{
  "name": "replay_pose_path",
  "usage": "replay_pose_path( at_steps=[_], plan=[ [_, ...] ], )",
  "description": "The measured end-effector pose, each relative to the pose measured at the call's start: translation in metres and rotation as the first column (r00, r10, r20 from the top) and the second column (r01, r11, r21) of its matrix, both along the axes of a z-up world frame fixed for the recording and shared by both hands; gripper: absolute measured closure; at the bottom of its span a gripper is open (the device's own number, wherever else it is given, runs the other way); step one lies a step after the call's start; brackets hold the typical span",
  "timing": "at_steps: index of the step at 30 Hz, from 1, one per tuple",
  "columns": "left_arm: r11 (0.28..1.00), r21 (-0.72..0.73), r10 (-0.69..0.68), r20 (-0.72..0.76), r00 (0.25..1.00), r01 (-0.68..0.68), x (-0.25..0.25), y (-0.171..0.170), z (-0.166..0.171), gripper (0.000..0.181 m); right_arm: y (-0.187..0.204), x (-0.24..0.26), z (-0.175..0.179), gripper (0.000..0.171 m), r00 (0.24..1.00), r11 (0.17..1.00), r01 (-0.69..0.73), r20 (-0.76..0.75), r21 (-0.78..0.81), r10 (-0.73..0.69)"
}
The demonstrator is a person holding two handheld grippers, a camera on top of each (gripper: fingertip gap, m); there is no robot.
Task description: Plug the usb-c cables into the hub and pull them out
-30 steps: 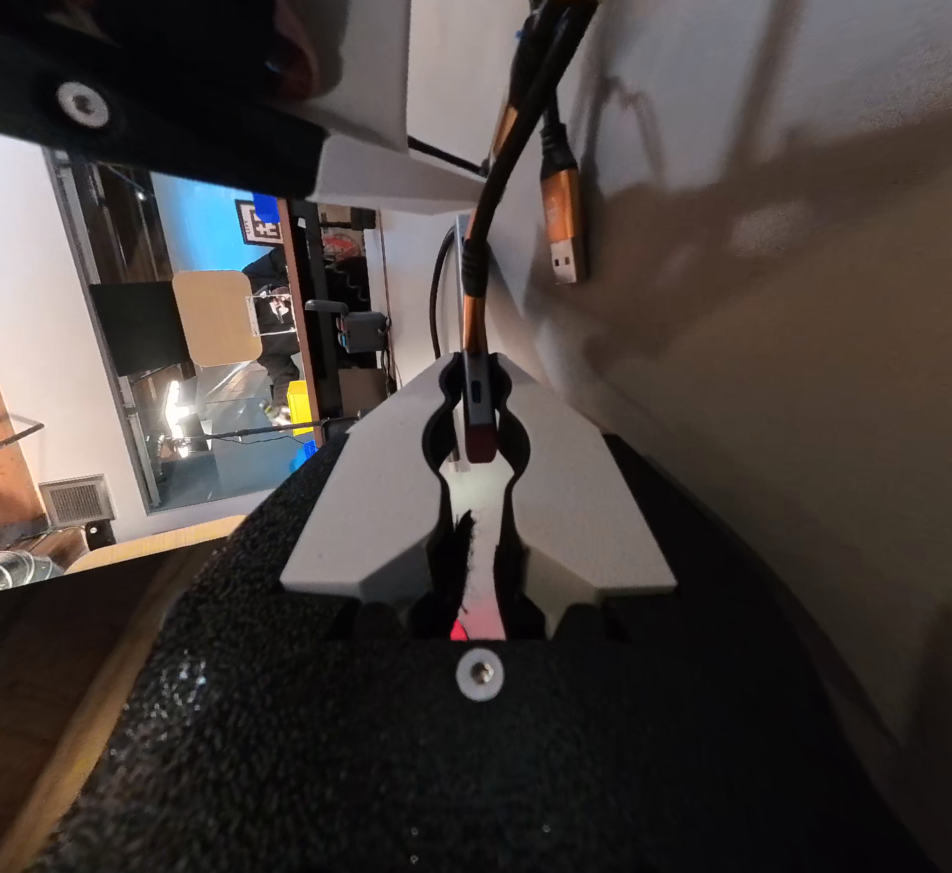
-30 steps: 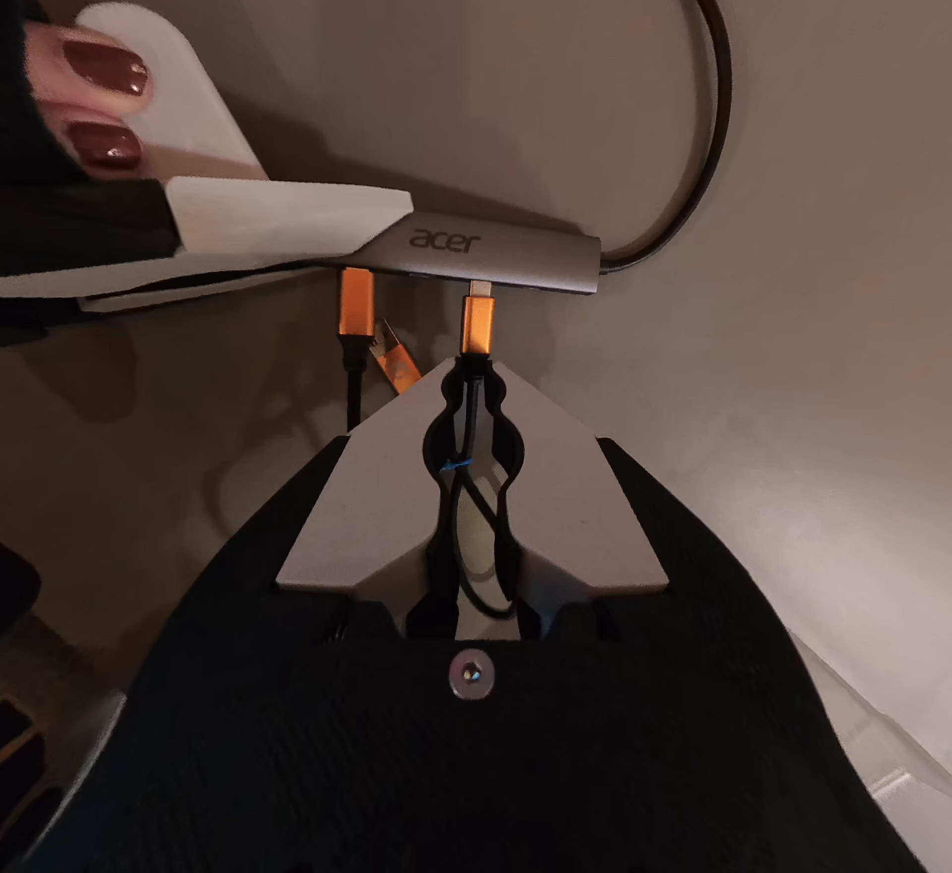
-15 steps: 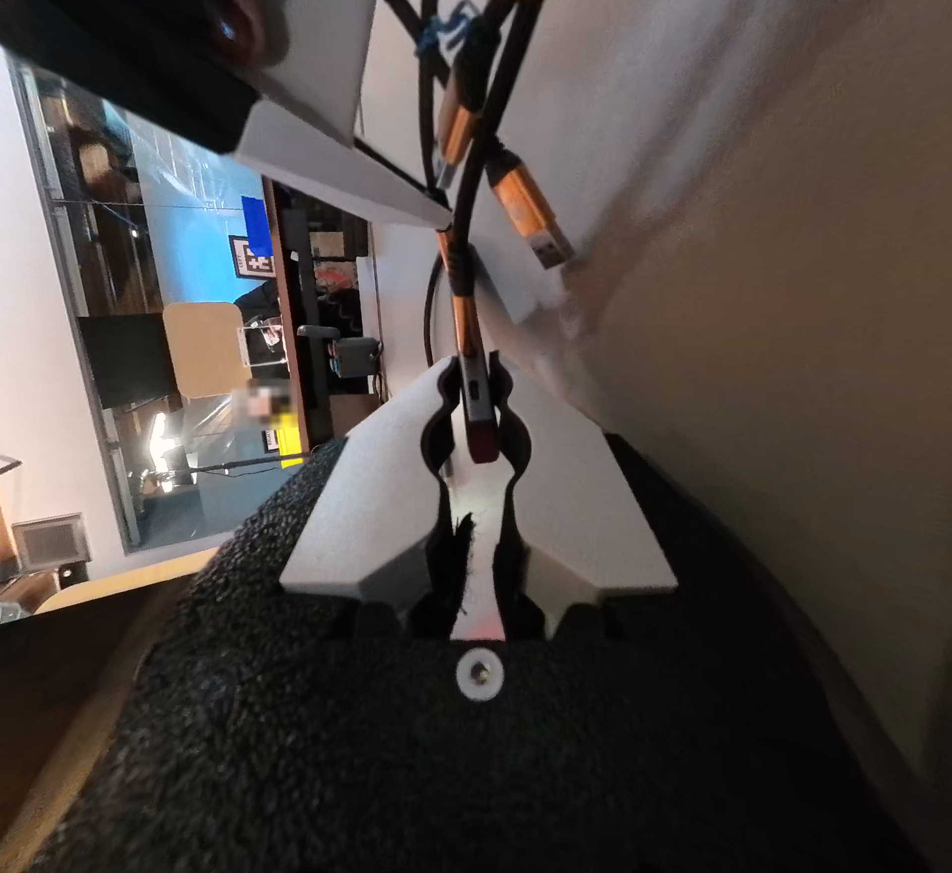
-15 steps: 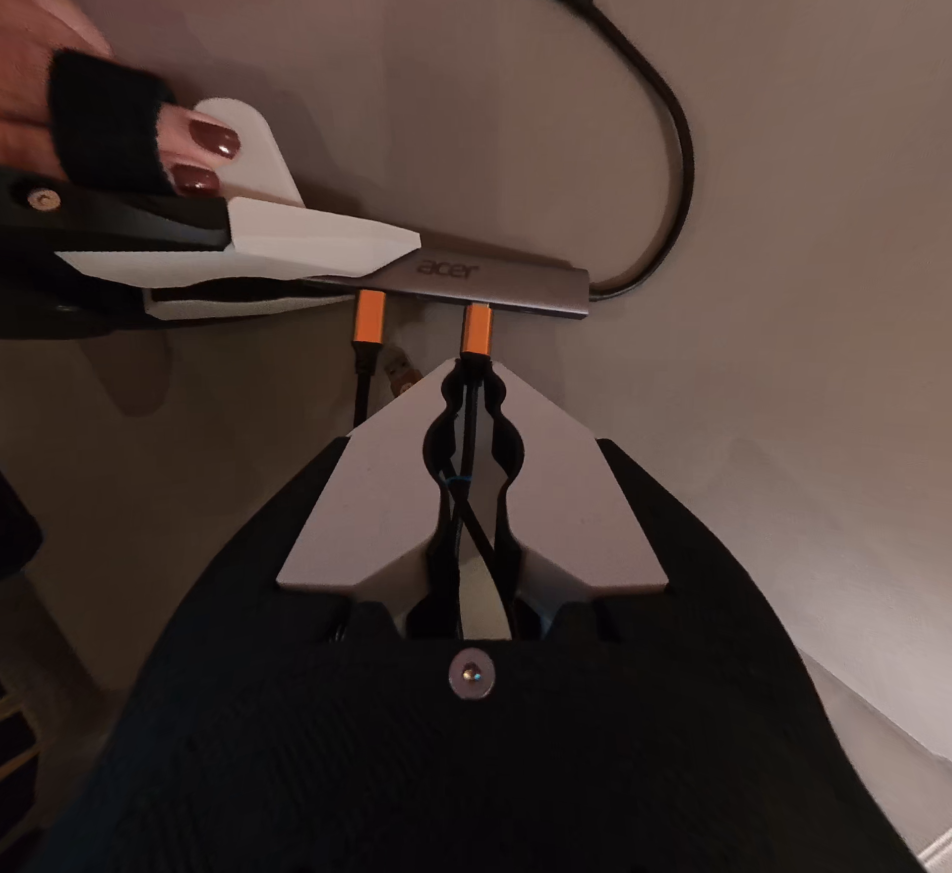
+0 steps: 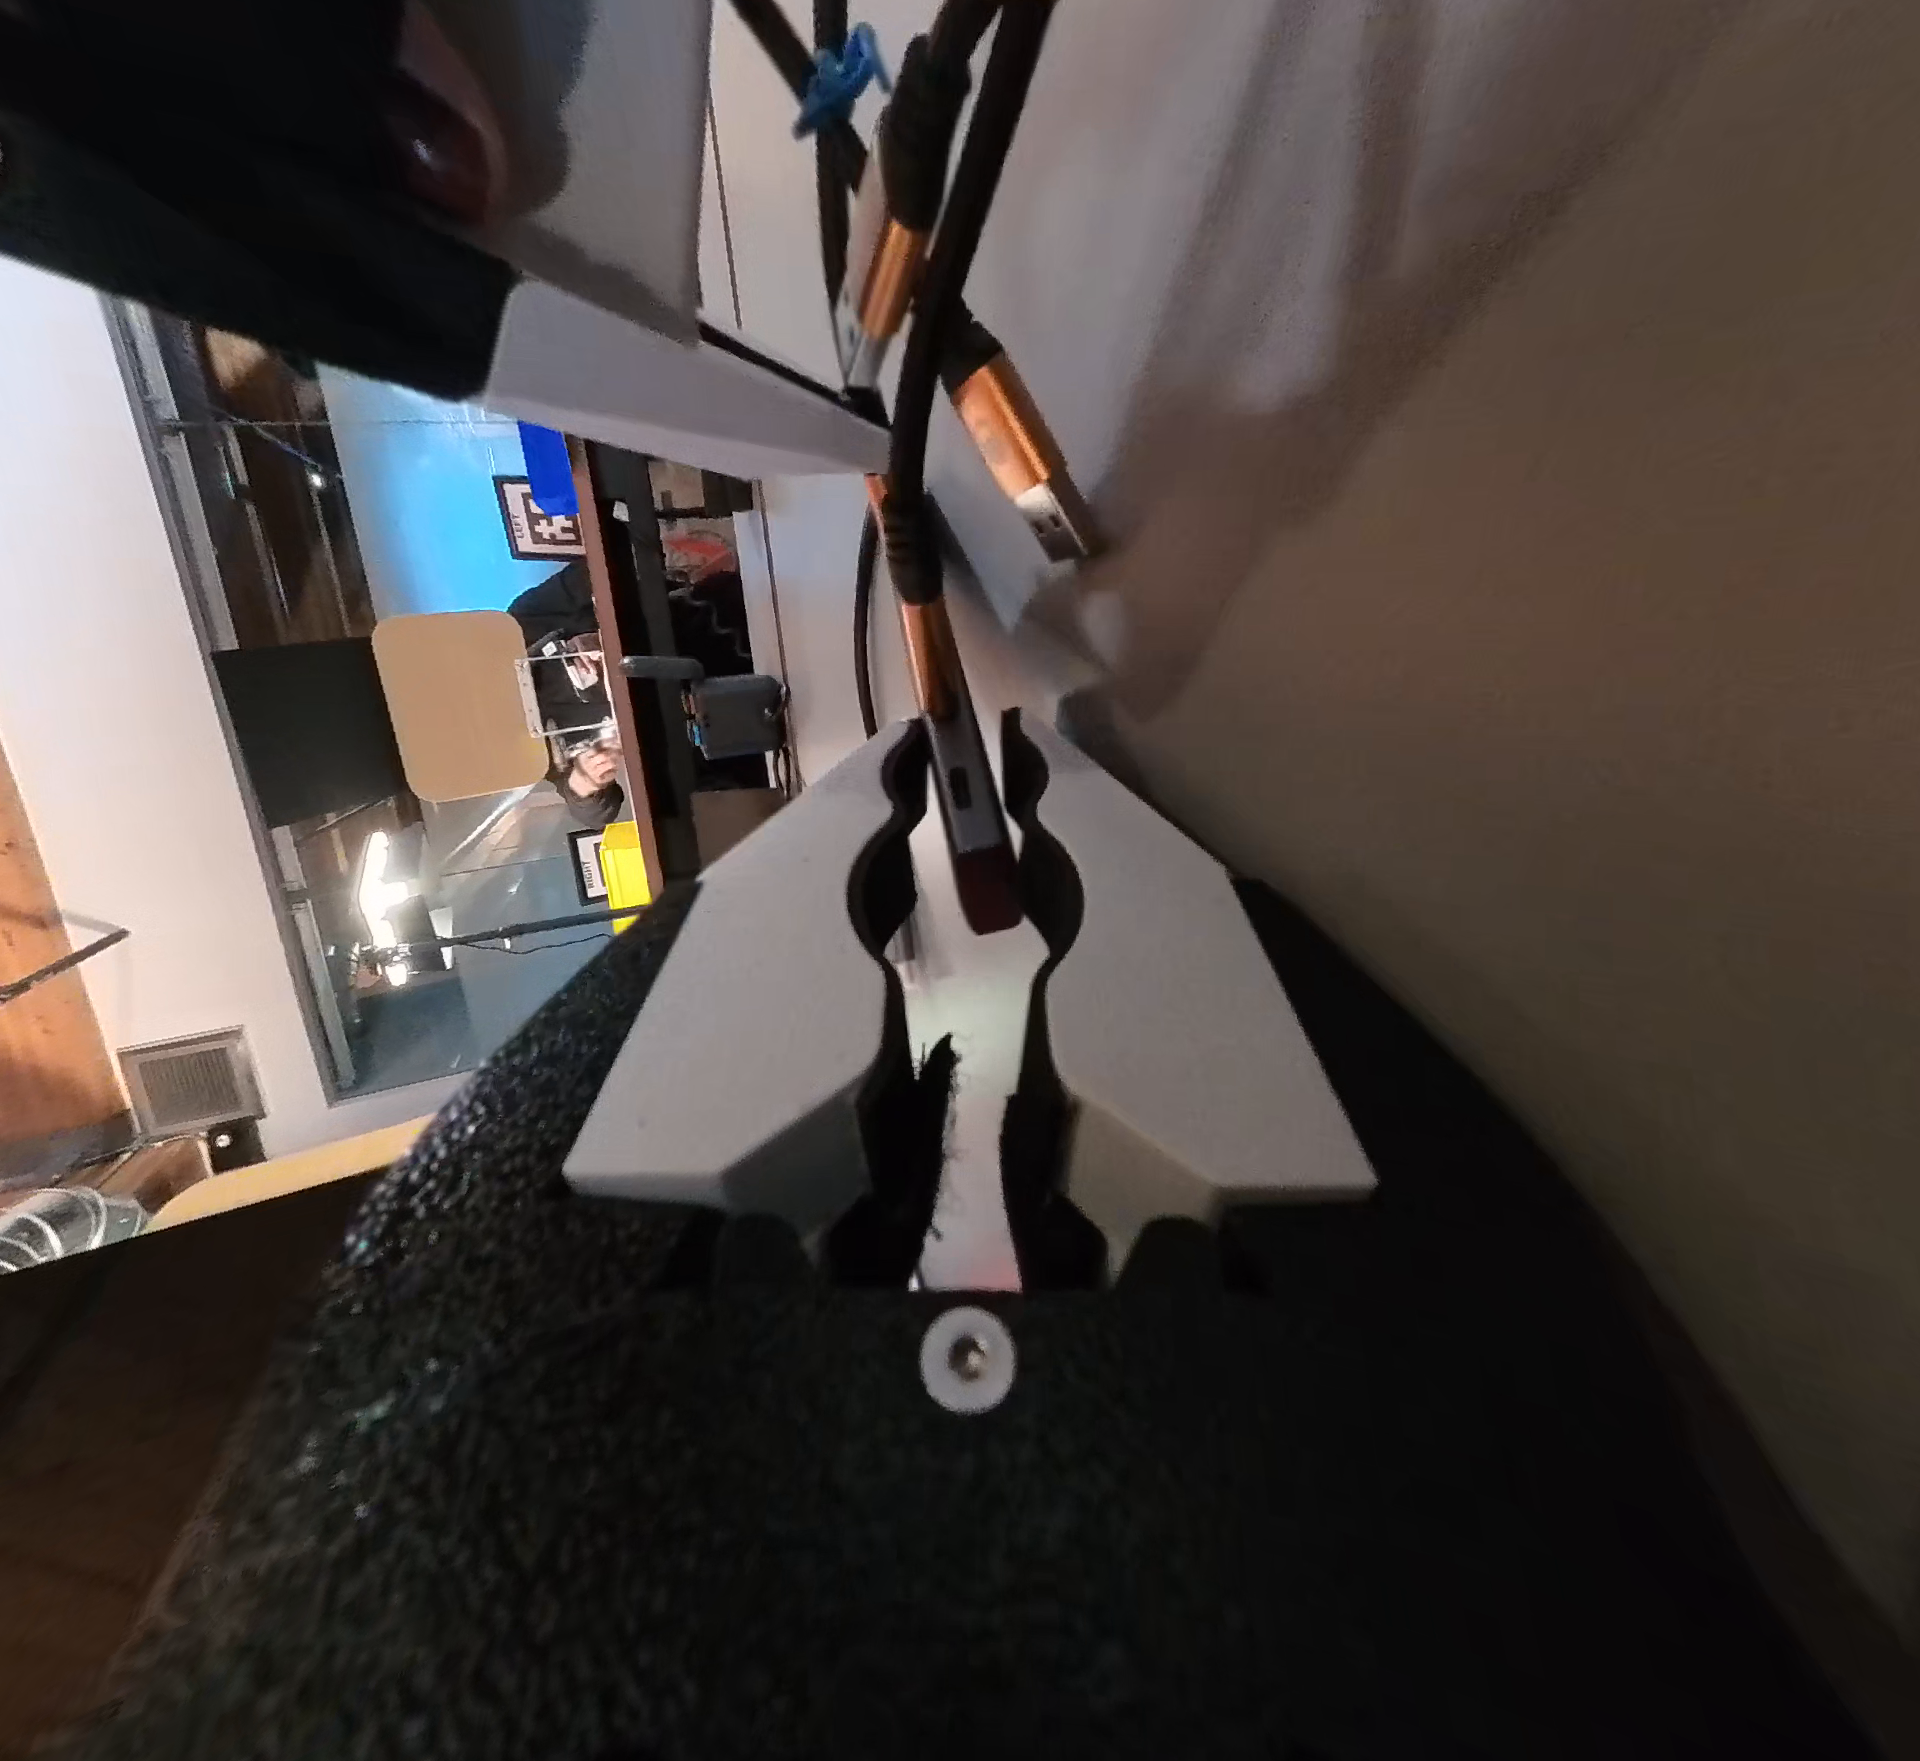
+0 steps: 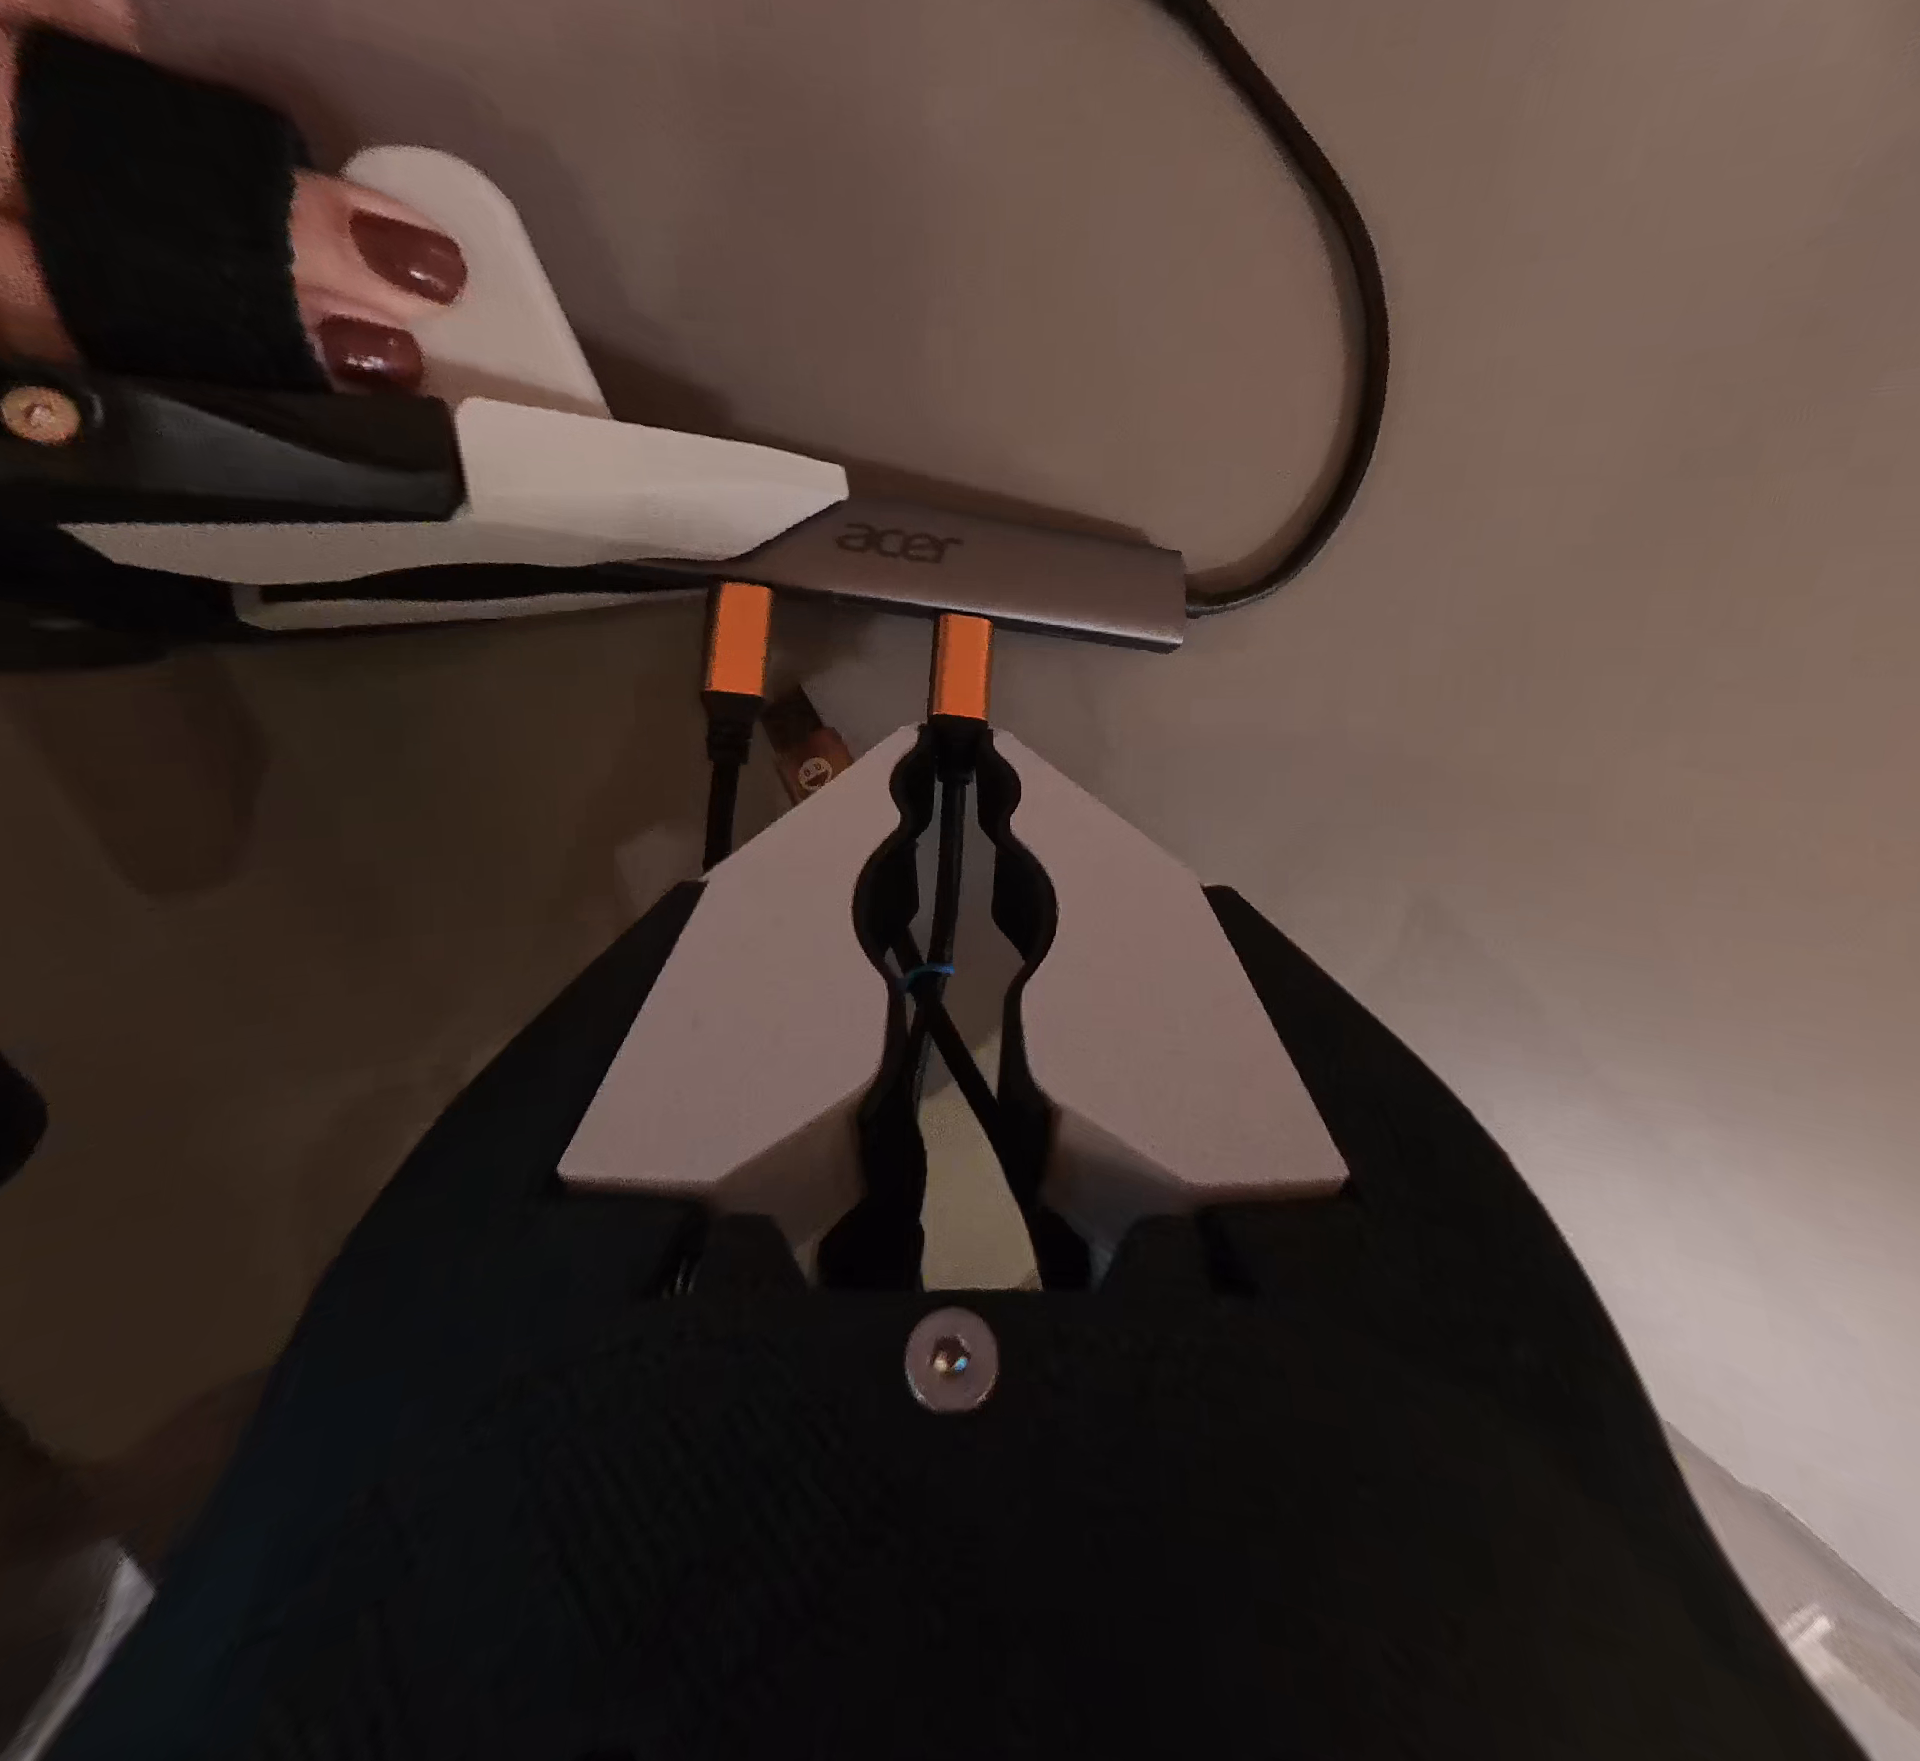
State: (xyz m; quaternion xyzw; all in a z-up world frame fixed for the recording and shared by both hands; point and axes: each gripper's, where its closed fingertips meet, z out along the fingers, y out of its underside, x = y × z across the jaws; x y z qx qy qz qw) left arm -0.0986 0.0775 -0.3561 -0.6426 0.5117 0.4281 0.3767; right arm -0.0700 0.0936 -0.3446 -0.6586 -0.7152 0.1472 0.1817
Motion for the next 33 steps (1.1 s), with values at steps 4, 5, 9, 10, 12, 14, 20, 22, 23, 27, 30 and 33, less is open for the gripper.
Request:
replay_pose_path(
  at_steps=[4,5,9,10,12,14,20,22,23,27,30,33],
  plan=[
    [1.000,0.018,0.016,0.061,0.998,-0.017,-0.006,0.001,0.005,0.173,-0.001,0.000,0.000,0.158,1.000,0.999,0.006,-0.025,-0.051,-0.008],
    [1.000,0.011,0.011,0.103,0.995,-0.013,-0.006,0.001,0.005,0.173,-0.001,0.001,0.004,0.155,0.999,0.999,-0.004,-0.046,-0.038,0.003],
    [1.000,0.023,0.010,0.267,0.964,-0.016,-0.012,-0.001,0.015,0.174,0.006,0.013,0.051,0.138,0.968,0.988,-0.001,-0.249,0.154,0.040],
    [0.999,0.036,0.003,0.333,0.943,-0.016,-0.012,-0.002,0.020,0.174,0.007,0.019,0.071,0.132,0.944,0.979,0.026,-0.327,0.200,0.042],
    [0.996,0.091,-0.024,0.488,0.873,-0.023,-0.012,-0.003,0.039,0.174,0.006,0.034,0.113,0.123,0.869,0.954,0.096,-0.491,0.284,0.059],
    [0.988,0.152,-0.084,0.661,0.745,-0.023,-0.011,-0.005,0.062,0.174,0.004,0.056,0.152,0.123,0.770,0.919,0.192,-0.633,0.346,0.078],
    [0.911,0.333,-0.365,0.926,0.099,0.244,0.017,-0.039,0.127,0.175,-0.004,0.092,0.183,0.117,0.513,0.946,0.286,-0.858,0.153,-0.016],
    [0.840,0.377,-0.359,0.925,-0.122,0.390,0.033,-0.057,0.138,0.175,-0.014,0.085,0.168,0.111,0.510,0.981,0.189,-0.857,0.032,-0.070],
    [0.799,0.393,-0.338,0.920,-0.200,0.456,0.040,-0.066,0.142,0.175,-0.022,0.079,0.162,0.107,0.519,0.991,0.135,-0.853,0.021,-0.053],
    [0.735,0.326,-0.263,0.945,-0.193,0.594,0.061,-0.078,0.128,0.175,-0.065,0.066,0.154,0.112,0.539,0.993,-0.116,-0.837,0.038,0.094],
    [0.695,0.288,-0.232,0.957,-0.174,0.659,0.074,-0.085,0.119,0.175,-0.082,0.062,0.130,0.127,0.657,0.975,-0.210,-0.727,0.078,0.200],
    [0.660,0.293,-0.204,0.956,-0.210,0.692,0.079,-0.090,0.119,0.175,-0.097,0.064,0.116,0.160,0.704,0.954,-0.292,-0.658,0.074,0.267]
  ],
)
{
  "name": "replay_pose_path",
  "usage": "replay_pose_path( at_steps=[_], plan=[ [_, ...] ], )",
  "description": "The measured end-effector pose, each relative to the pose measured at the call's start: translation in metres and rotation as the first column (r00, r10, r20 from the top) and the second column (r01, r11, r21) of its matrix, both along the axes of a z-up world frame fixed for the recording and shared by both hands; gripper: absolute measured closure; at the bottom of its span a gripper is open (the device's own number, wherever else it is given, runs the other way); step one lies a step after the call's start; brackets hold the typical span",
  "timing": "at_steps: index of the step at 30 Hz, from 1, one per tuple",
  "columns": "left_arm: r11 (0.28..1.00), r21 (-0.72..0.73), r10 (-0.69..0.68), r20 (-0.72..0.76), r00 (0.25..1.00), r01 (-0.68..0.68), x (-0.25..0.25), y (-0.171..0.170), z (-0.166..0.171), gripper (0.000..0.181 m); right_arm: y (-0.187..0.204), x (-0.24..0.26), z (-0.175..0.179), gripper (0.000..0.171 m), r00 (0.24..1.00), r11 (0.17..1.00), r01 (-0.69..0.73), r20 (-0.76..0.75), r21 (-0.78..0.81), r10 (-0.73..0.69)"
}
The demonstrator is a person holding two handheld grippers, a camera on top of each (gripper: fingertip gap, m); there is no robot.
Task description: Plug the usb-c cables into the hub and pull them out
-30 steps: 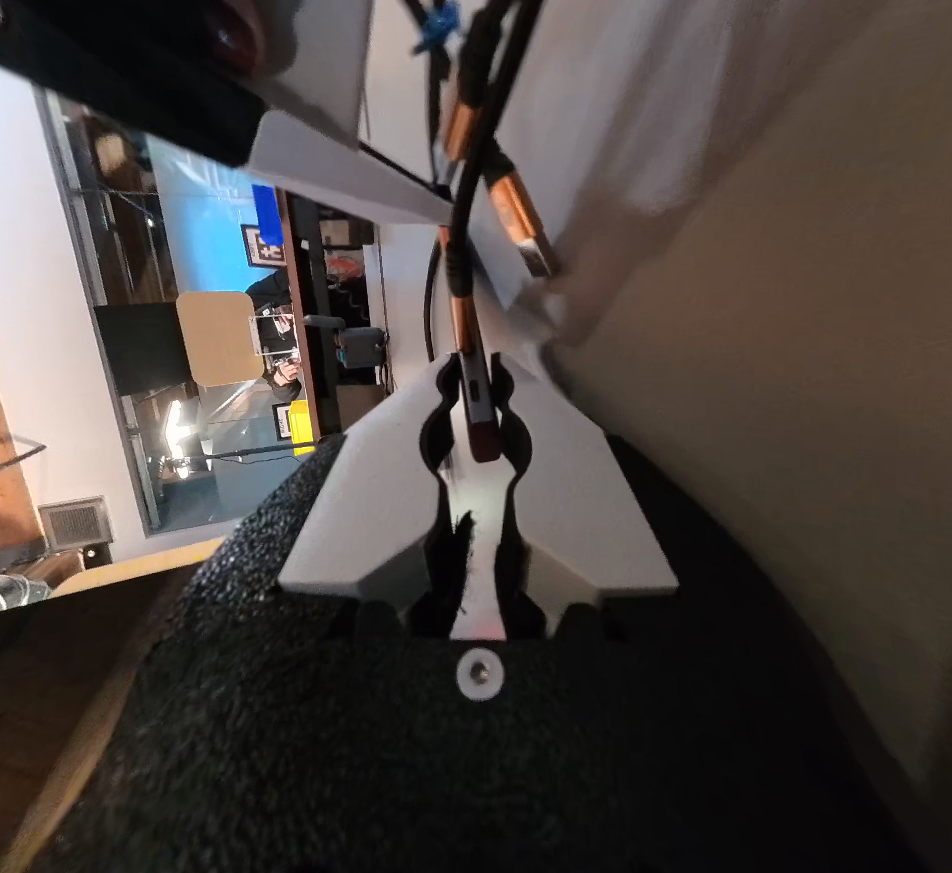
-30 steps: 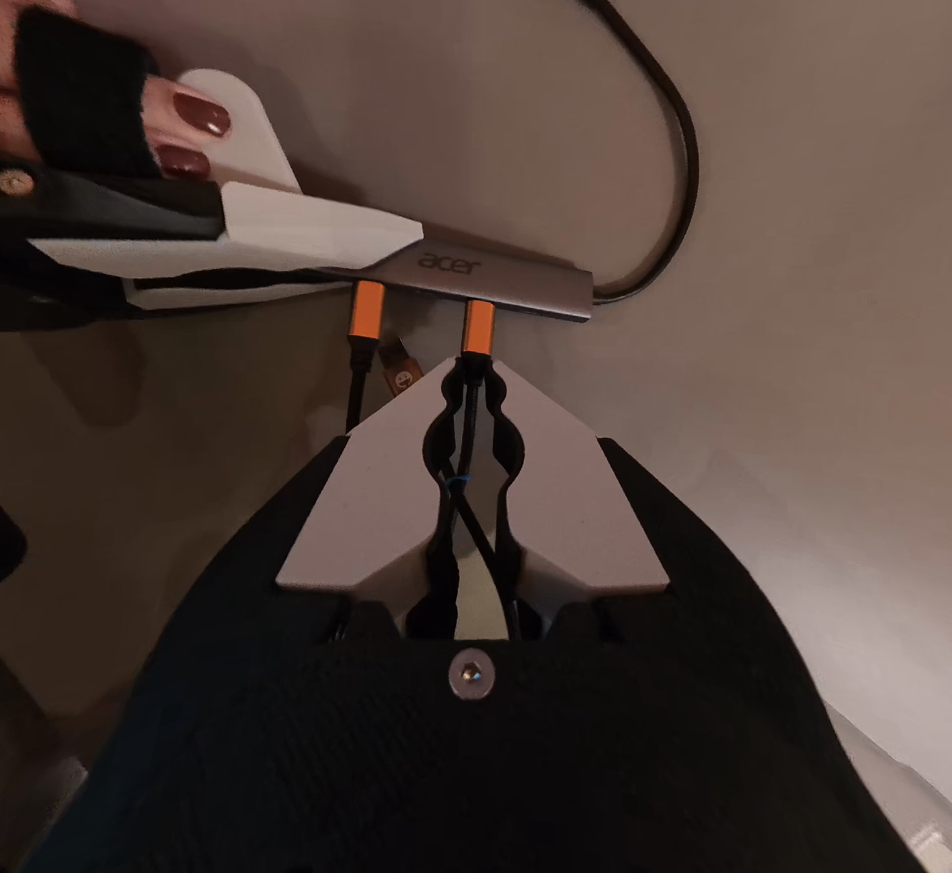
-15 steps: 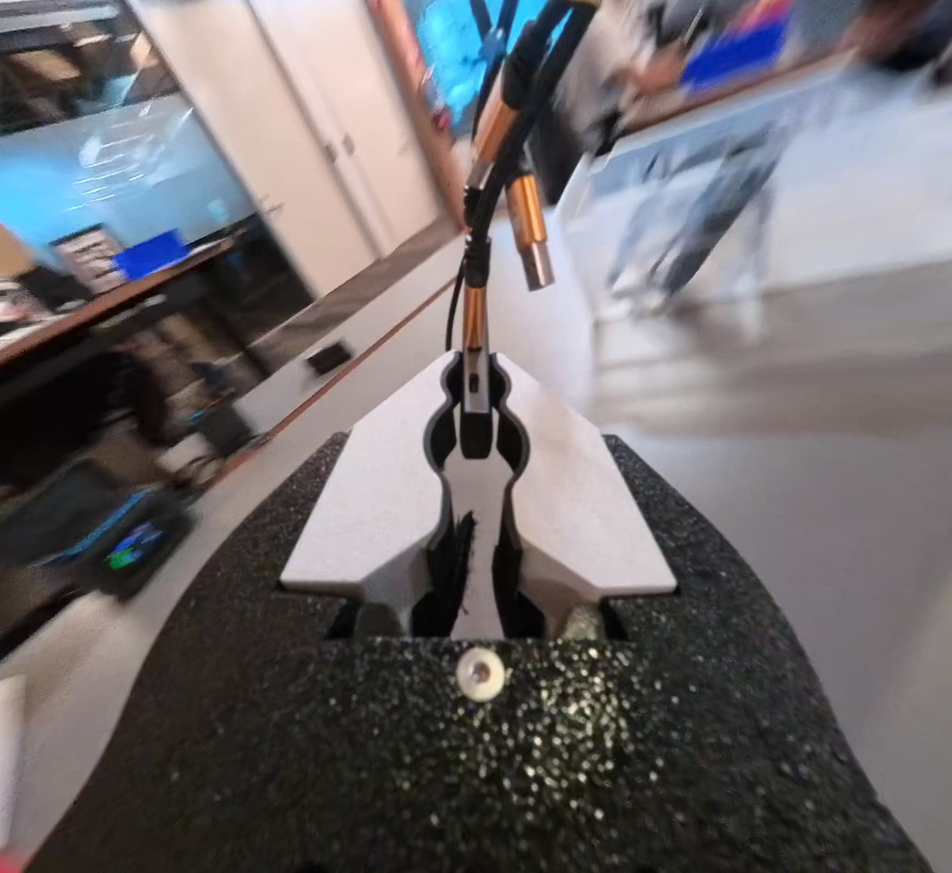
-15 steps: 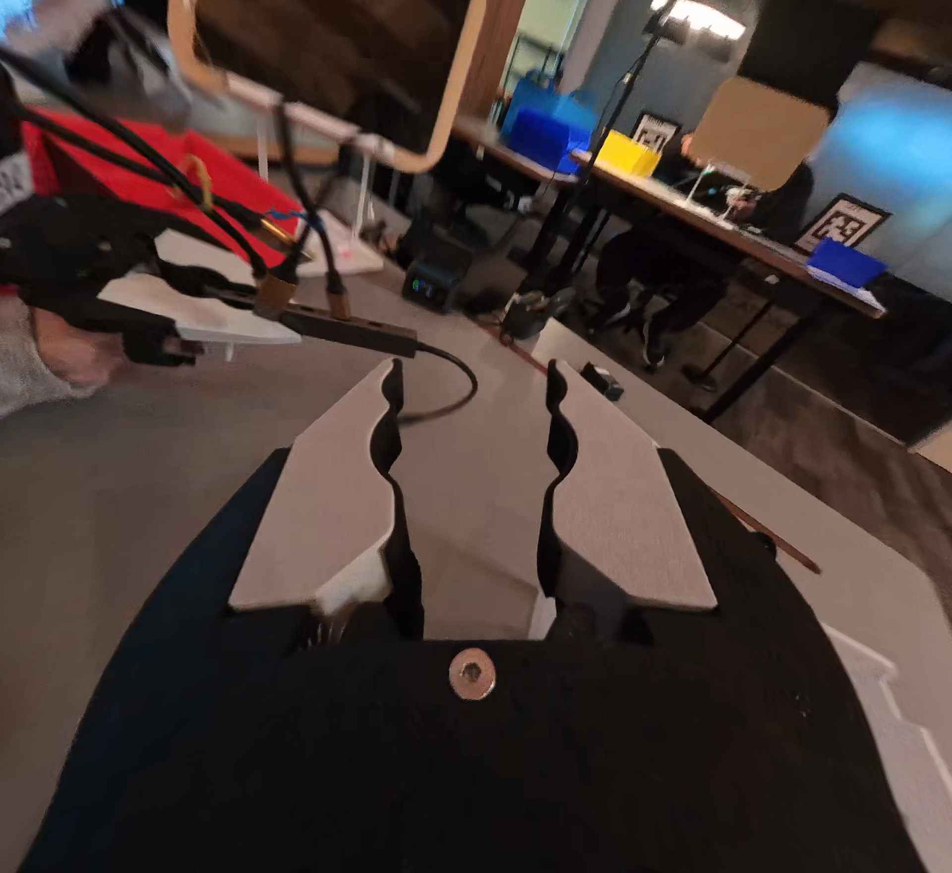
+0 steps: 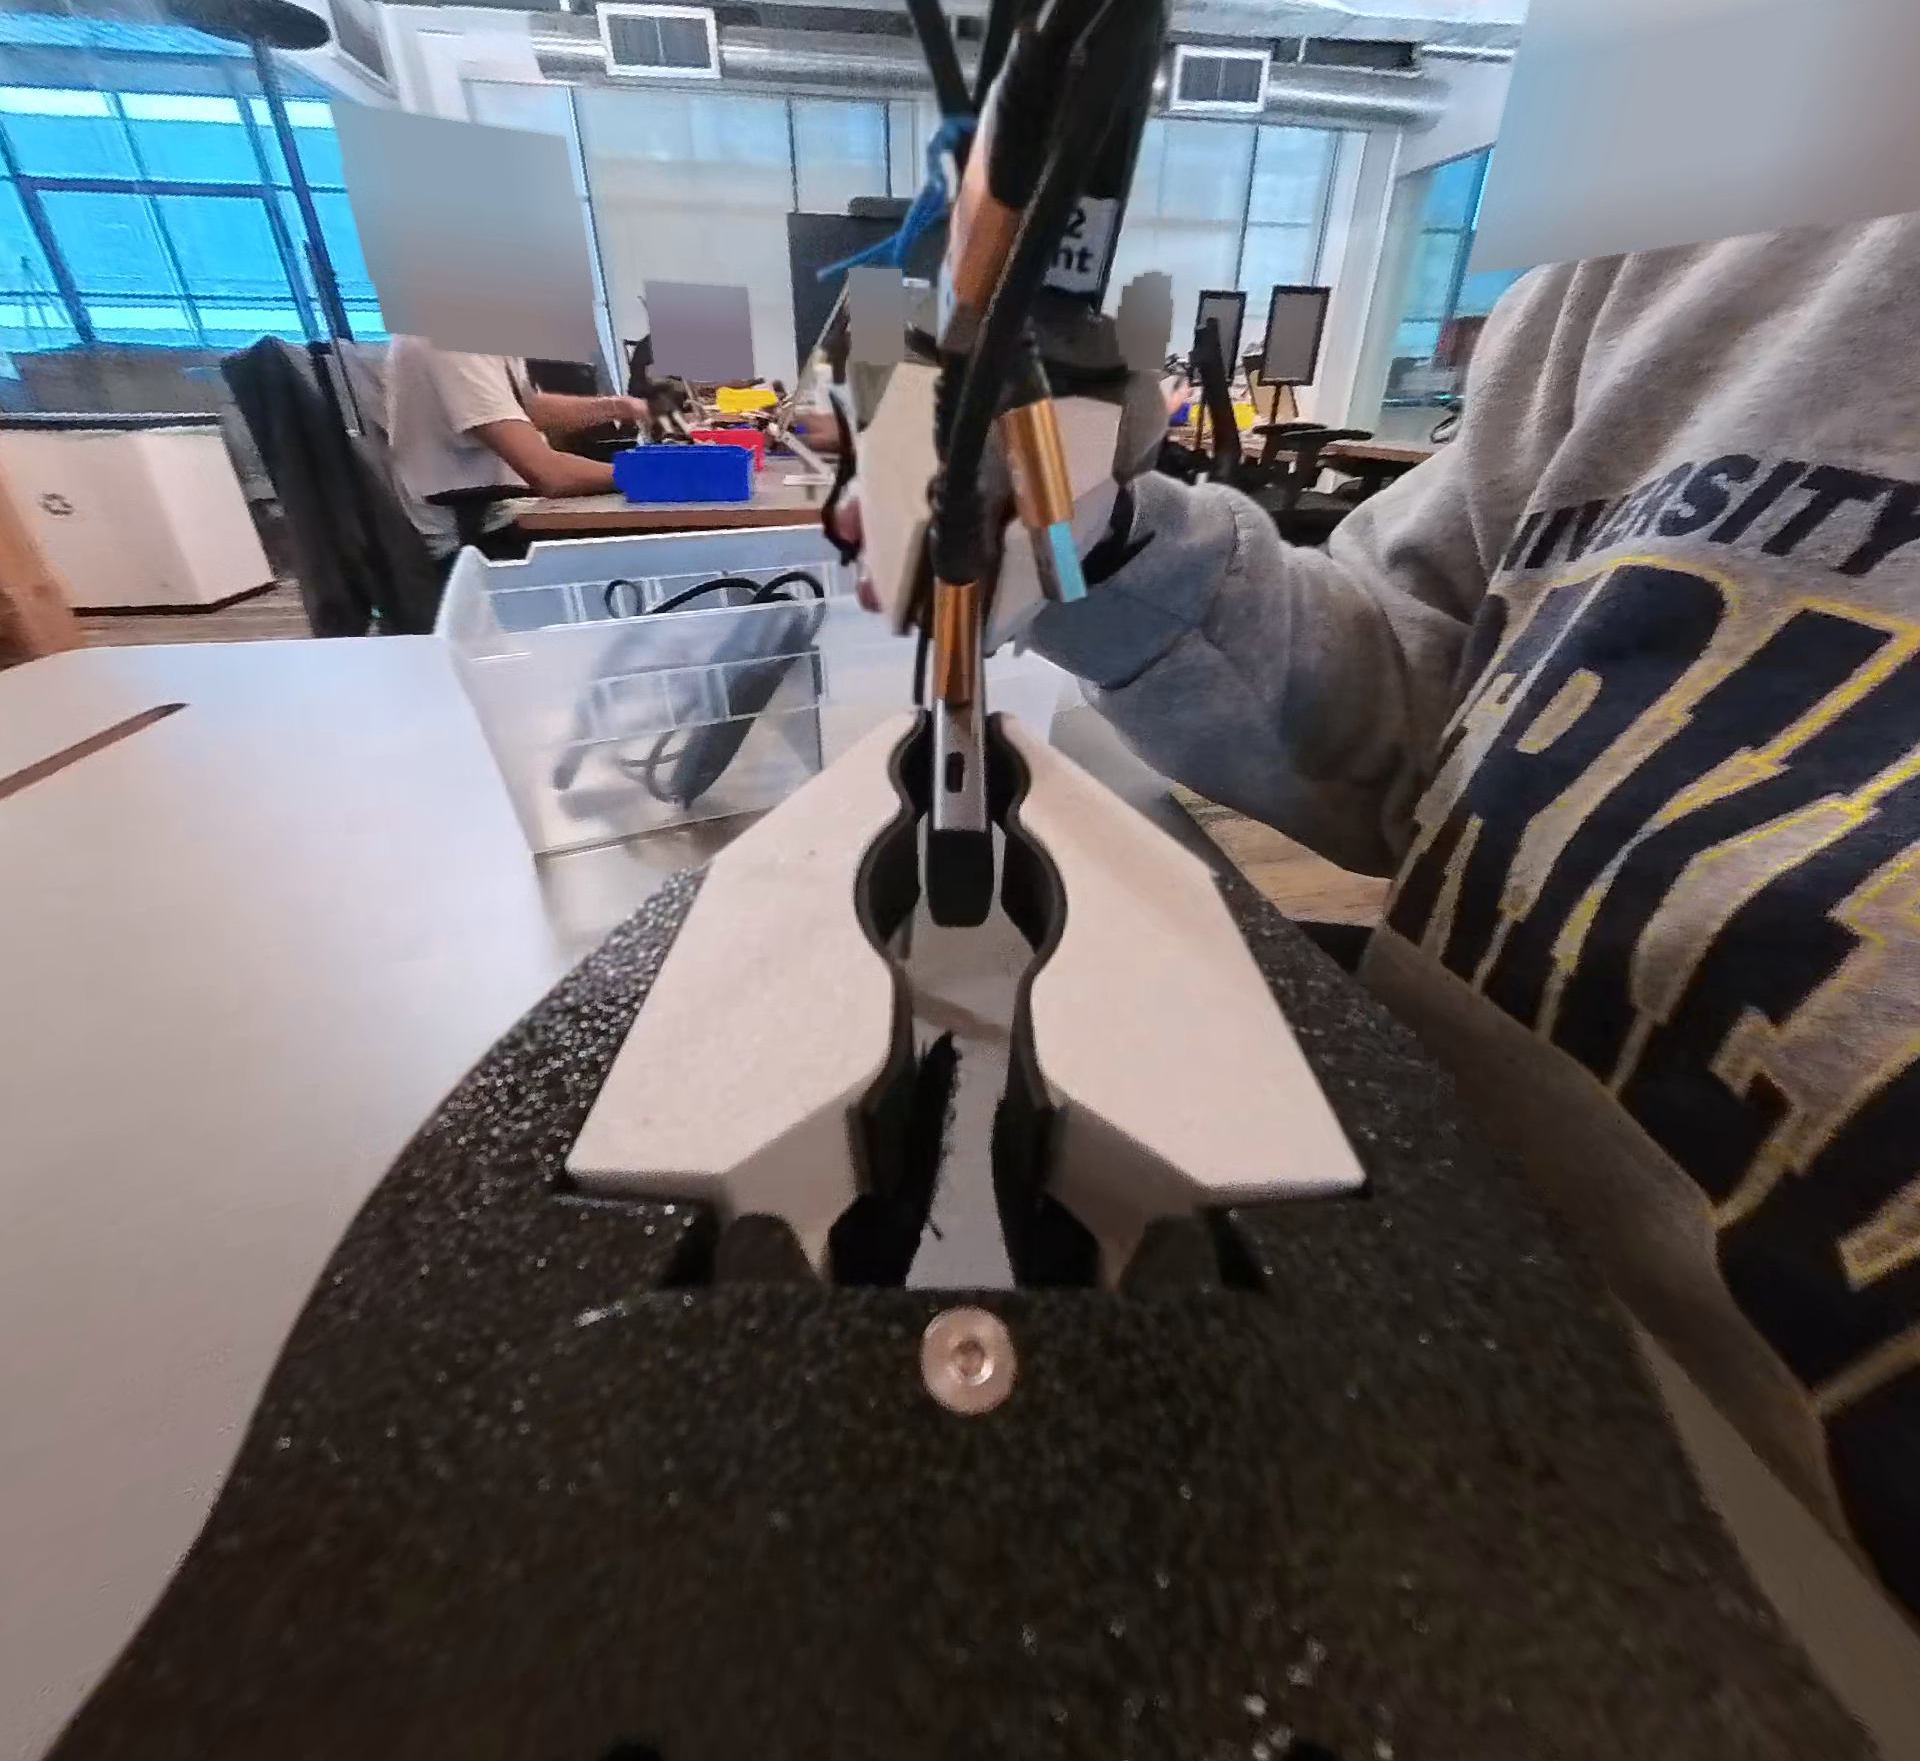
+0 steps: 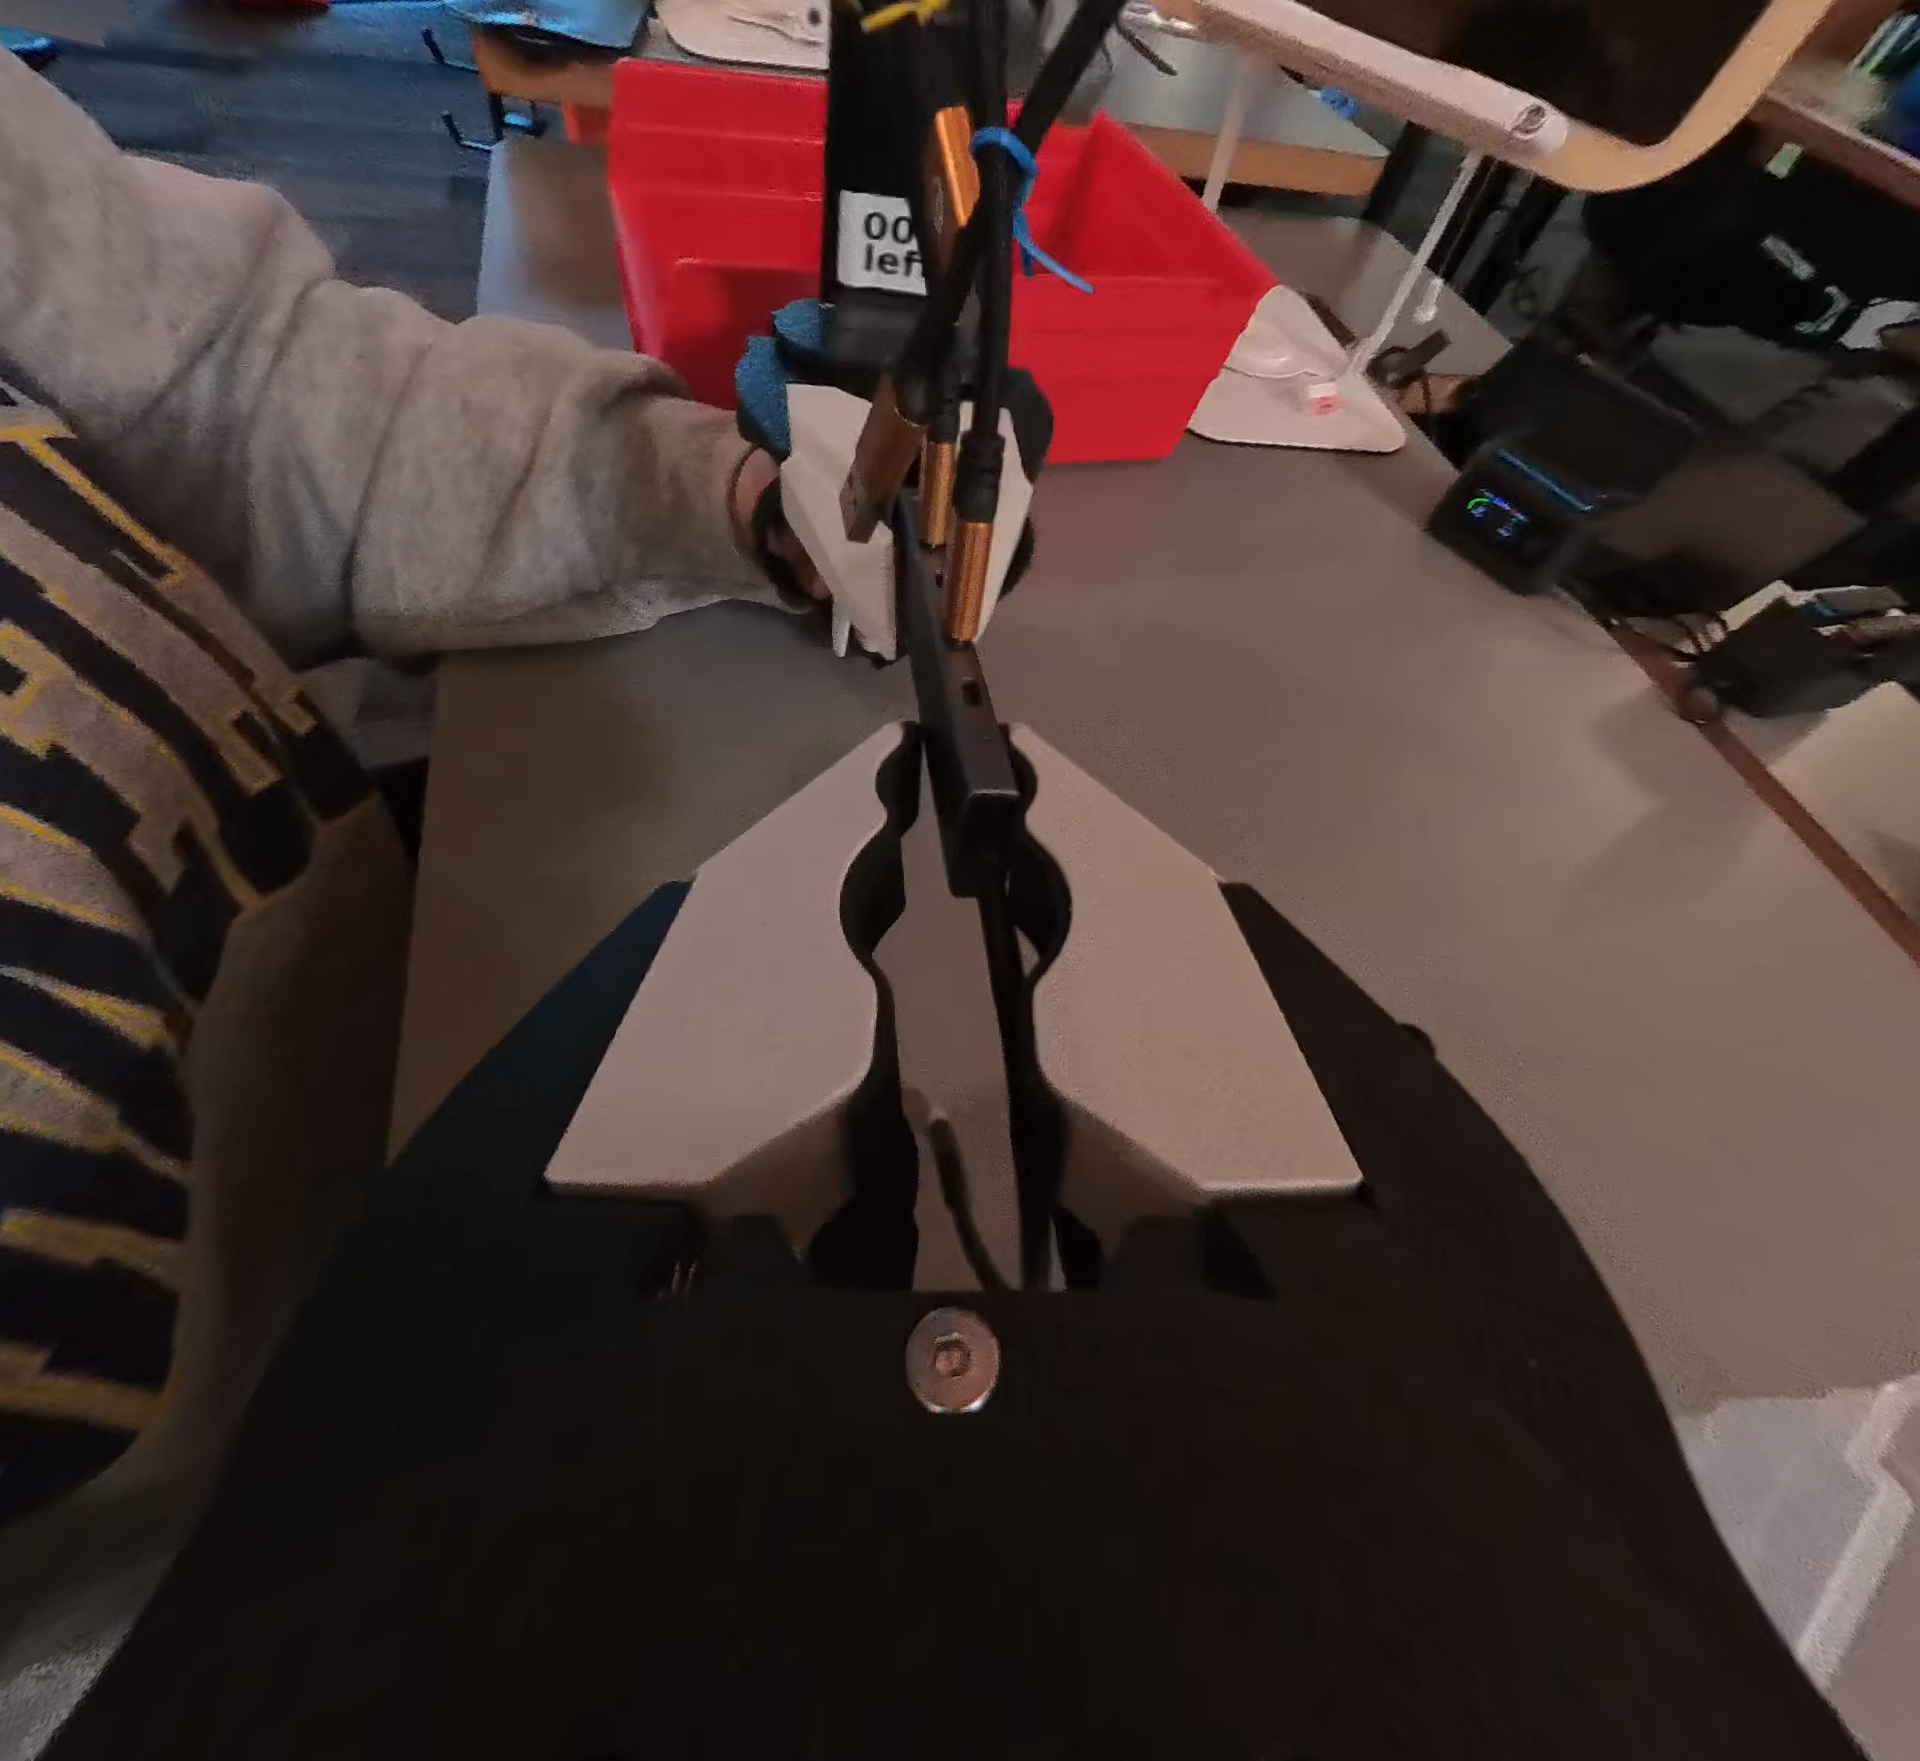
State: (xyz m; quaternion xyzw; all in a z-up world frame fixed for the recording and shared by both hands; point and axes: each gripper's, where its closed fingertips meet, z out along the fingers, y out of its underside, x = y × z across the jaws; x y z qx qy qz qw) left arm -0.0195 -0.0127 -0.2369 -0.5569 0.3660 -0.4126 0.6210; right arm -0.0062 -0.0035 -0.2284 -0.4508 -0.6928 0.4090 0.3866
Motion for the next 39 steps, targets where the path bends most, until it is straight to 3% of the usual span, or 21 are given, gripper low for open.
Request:
replay_pose_path(
  at_steps=[3,5,7,8,12,15,18,21,23,26,28,30,34,36,39],
  plan=[
    [0.999,-0.031,-0.026,0.008,1.000,0.026,0.001,-0.002,-0.002,0.173,-0.006,0.003,0.000,0.164,0.999,0.999,-0.029,0.019,-0.012,0.030],
    [0.996,-0.080,0.037,0.038,0.999,-0.034,-0.004,0.010,-0.003,0.163,0.002,0.006,0.005,0.164,1.000,0.998,0.012,0.005,0.054,-0.013],
    [0.984,-0.149,0.106,0.064,0.992,-0.096,-0.013,0.024,-0.005,0.118,0.016,0.015,0.025,0.164,0.996,0.991,0.082,-0.053,0.105,-0.077],
    [0.979,-0.175,0.116,0.076,0.990,-0.101,-0.017,0.027,-0.006,0.110,0.024,0.023,0.040,0.164,0.990,0.984,0.114,-0.095,0.134,-0.102],
    [0.966,-0.191,0.196,0.108,0.975,-0.173,-0.033,0.037,-0.005,0.105,0.061,0.065,0.092,0.164,0.978,0.920,0.201,-0.120,0.338,-0.170],
    [0.957,-0.195,0.235,0.083,0.968,-0.216,-0.038,0.041,-0.008,0.106,0.108,0.097,0.117,0.164,0.962,0.805,0.233,-0.006,0.546,-0.274],
    [0.947,-0.184,0.271,0.017,0.962,-0.264,-0.039,0.045,-0.015,0.109,0.150,0.126,0.125,0.164,0.919,0.731,0.149,0.180,0.666,-0.352],
    [0.943,-0.172,0.284,-0.031,0.958,-0.285,-0.037,0.046,-0.020,0.113,0.195,0.159,0.114,0.164,0.764,0.690,0.053,0.416,0.722,-0.493],
    [0.941,-0.167,0.289,-0.052,0.956,-0.294,-0.036,0.046,-0.022,0.114,0.231,0.187,0.106,0.164,0.572,0.600,-0.046,0.513,0.799,-0.640],
    [0.940,-0.170,0.289,-0.069,0.955,-0.296,-0.035,0.047,-0.025,0.116,0.271,0.218,0.096,0.164,0.295,0.447,-0.322,0.537,0.835,-0.790],
    [0.940,-0.169,0.289,-0.075,0.955,-0.297,-0.035,0.047,-0.026,0.118,0.282,0.216,0.084,0.164,0.239,0.354,-0.511,0.525,0.783,-0.817],
    [0.938,-0.171,0.292,-0.077,0.953,-0.301,-0.035,0.047,-0.027,0.118,0.279,0.199,0.059,0.164,0.265,0.314,-0.616,0.565,0.722,-0.781],
    [0.937,-0.169,0.297,-0.081,0.952,-0.307,-0.036,0.047,-0.027,0.121,0.264,0.174,0.023,0.164,0.322,0.396,-0.596,0.659,0.699,-0.680],
    [0.936,-0.170,0.299,-0.083,0.951,-0.309,-0.036,0.047,-0.028,0.122,0.261,0.171,0.013,0.165,0.345,0.512,-0.511,0.710,0.690,-0.613],
    [0.934,-0.173,0.301,-0.086,0.950,-0.312,-0.036,0.048,-0.029,0.124,0.255,0.175,-0.002,0.164,0.315,0.707,-0.373,0.799,0.601,-0.513]
  ],
)
